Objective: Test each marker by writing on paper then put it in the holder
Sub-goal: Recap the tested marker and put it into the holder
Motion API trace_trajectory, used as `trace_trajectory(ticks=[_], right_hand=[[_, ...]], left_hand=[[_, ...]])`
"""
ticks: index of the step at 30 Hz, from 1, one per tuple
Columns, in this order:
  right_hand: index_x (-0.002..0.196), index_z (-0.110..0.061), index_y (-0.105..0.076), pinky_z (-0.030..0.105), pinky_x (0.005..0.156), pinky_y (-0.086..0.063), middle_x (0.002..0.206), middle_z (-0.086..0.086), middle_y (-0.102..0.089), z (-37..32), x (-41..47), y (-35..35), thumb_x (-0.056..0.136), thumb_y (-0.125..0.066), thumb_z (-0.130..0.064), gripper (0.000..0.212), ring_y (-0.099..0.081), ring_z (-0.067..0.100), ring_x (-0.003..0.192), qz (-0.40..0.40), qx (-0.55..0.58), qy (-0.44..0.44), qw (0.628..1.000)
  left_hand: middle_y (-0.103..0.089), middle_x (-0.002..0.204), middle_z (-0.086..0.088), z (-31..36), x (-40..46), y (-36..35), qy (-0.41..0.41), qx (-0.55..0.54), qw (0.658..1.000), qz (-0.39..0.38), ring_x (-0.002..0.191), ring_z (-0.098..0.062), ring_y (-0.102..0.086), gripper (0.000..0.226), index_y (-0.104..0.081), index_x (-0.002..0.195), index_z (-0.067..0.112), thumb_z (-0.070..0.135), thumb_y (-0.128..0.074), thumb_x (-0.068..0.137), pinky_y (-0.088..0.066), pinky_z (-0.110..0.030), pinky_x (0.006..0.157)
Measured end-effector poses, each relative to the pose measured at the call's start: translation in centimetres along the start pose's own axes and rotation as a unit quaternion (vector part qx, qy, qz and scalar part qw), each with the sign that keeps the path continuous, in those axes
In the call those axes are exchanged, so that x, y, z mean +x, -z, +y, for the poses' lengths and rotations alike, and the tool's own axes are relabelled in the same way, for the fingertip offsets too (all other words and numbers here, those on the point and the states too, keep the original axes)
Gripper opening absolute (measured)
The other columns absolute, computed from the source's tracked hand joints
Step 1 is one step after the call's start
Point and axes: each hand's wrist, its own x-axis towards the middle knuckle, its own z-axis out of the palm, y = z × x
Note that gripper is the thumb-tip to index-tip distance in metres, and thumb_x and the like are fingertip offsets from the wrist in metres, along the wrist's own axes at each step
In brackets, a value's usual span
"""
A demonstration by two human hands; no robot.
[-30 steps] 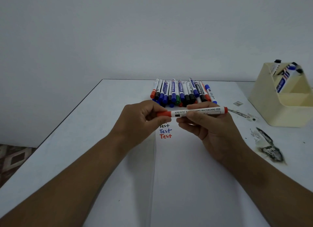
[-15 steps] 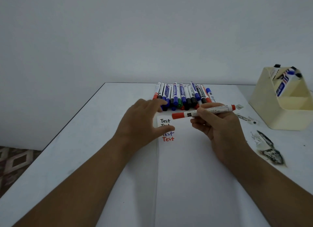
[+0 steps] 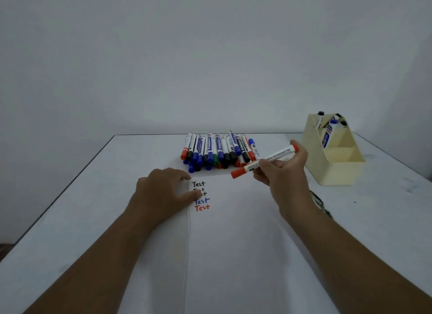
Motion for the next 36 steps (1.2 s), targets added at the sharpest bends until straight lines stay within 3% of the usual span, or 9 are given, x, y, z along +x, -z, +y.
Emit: trace_trajectory(ticks=[2, 5, 7, 9, 11, 18, 21, 26, 36], right_hand=[[0.152, -0.026, -0.013, 0.040, 0.084, -0.062, 0.082, 0.013, -0.072, -1.0, 0.4, 0.6, 0.096, -0.060, 0.002, 0.079, -0.071, 0.016, 0.070, -0.005, -0.031, 0.026, 0.999], [0.147, -0.028, -0.021, 0.037, 0.077, -0.063, 0.085, 0.014, -0.071, -3.8, 1.7, 2.3, 0.096, -0.057, 0.000, 0.068, -0.071, 0.018, 0.071, 0.009, -0.069, 0.068, 0.995], [0.142, -0.029, -0.029, 0.045, 0.080, -0.062, 0.087, 0.010, -0.069, -6.0, 2.9, 3.9, 0.098, -0.053, -0.006, 0.056, -0.072, 0.023, 0.077, 0.035, -0.125, 0.109, 0.986], [0.137, -0.033, -0.033, 0.053, 0.082, -0.059, 0.082, 0.007, -0.069, -8.0, 4.1, 5.9, 0.098, -0.050, -0.014, 0.047, -0.073, 0.026, 0.078, 0.054, -0.197, 0.161, 0.966], [0.134, -0.036, -0.034, 0.051, 0.075, -0.058, 0.078, 0.010, -0.072, -9.5, 5.1, 7.9, 0.097, -0.048, -0.018, 0.043, -0.072, 0.030, 0.073, 0.053, -0.277, 0.200, 0.938], [0.130, -0.045, -0.041, 0.042, 0.068, -0.057, 0.089, -0.001, -0.072, -10.2, 7.0, 13.6, 0.097, -0.060, -0.023, 0.044, -0.070, 0.022, 0.075, -0.011, -0.458, 0.212, 0.863], [0.133, -0.044, -0.040, 0.037, 0.067, -0.056, 0.093, -0.002, -0.072, -9.4, 7.3, 14.8, 0.098, -0.060, -0.024, 0.045, -0.069, 0.017, 0.074, -0.023, -0.488, 0.210, 0.847], [0.135, -0.042, -0.041, 0.045, 0.069, -0.060, 0.092, -0.009, -0.070, -8.0, 7.6, 15.7, 0.096, -0.063, -0.022, 0.049, -0.071, 0.017, 0.075, -0.046, -0.508, 0.176, 0.842], [0.147, -0.039, -0.034, 0.030, 0.068, -0.055, 0.085, -0.010, -0.071, -6.2, 8.0, 15.9, 0.090, -0.073, -0.026, 0.070, -0.067, 0.009, 0.077, -0.052, -0.509, 0.163, 0.843]], left_hand=[[-0.062, 0.123, 0.022, 0.0, 0.1, 0.0, 0.001, -0.014, 1.000, 0.005, 0.115, -0.009, -0.053, 0.061, -0.064, 0.114, 0.042, 0.085, -0.055, 0.072, -0.043, -0.039, 0.092], [-0.062, 0.120, 0.023, -0.1, 0.0, 0.0, 0.003, -0.036, 0.999, 0.010, 0.113, -0.007, -0.053, 0.061, -0.066, 0.109, 0.042, 0.086, -0.055, 0.069, -0.041, -0.038, 0.091], [-0.061, 0.120, 0.024, 0.0, 0.0, 0.1, 0.005, -0.030, 1.000, 0.007, 0.114, -0.008, -0.052, 0.061, -0.066, 0.109, 0.042, 0.087, -0.055, 0.069, -0.039, -0.037, 0.090], [-0.061, 0.121, 0.024, 0.1, 0.0, 0.1, 0.005, -0.025, 1.000, 0.005, 0.115, -0.009, -0.052, 0.060, -0.065, 0.109, 0.042, 0.086, -0.055, 0.070, -0.040, -0.038, 0.090], [-0.061, 0.119, 0.024, 0.1, -0.1, 0.0, 0.006, -0.028, 1.000, 0.011, 0.114, -0.009, -0.053, 0.060, -0.066, 0.107, 0.042, 0.087, -0.055, 0.069, -0.040, -0.039, 0.090], [-0.061, 0.120, 0.024, 0.0, 0.2, -0.1, 0.008, -0.015, 1.000, 0.003, 0.114, -0.010, -0.054, 0.061, -0.066, 0.105, 0.045, 0.090, -0.052, 0.067, -0.043, -0.040, 0.091], [-0.061, 0.121, 0.023, 0.0, 0.4, -0.1, 0.010, -0.014, 1.000, 0.003, 0.114, -0.011, -0.055, 0.058, -0.066, 0.104, 0.045, 0.089, -0.054, 0.068, -0.043, -0.039, 0.090], [-0.062, 0.121, 0.021, 0.2, 0.5, -0.2, 0.015, -0.015, 1.000, -0.001, 0.114, -0.012, -0.055, 0.054, -0.066, 0.103, 0.046, 0.086, -0.058, 0.069, -0.043, -0.038, 0.088], [-0.062, 0.123, 0.018, 0.3, 0.8, -0.3, 0.028, -0.012, 1.000, 0.000, 0.115, -0.014, -0.055, 0.054, -0.066, 0.104, 0.046, 0.085, -0.061, 0.067, -0.043, -0.038, 0.090]])
